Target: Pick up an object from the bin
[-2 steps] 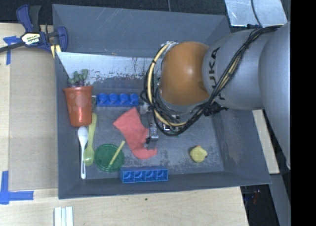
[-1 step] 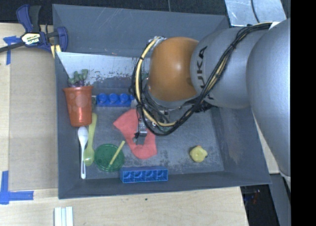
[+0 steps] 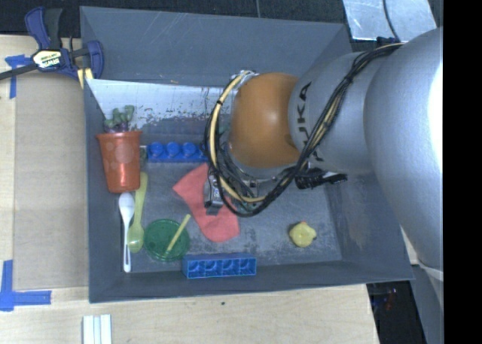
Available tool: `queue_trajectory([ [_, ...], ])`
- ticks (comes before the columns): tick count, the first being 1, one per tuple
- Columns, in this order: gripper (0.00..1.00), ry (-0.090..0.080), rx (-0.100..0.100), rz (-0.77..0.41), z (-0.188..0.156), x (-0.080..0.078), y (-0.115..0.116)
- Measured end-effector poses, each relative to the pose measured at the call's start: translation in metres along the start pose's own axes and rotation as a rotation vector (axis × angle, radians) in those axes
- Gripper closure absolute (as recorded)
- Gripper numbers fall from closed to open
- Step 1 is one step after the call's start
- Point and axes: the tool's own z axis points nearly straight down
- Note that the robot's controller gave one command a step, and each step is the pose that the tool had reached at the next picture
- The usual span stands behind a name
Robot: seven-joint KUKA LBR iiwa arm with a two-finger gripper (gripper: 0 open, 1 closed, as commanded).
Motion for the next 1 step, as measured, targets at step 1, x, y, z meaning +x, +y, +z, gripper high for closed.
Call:
queue_trajectory([
  [1,1.0,0.0,0.0,0.001,-0.0003,0.0002,-0.0002],
])
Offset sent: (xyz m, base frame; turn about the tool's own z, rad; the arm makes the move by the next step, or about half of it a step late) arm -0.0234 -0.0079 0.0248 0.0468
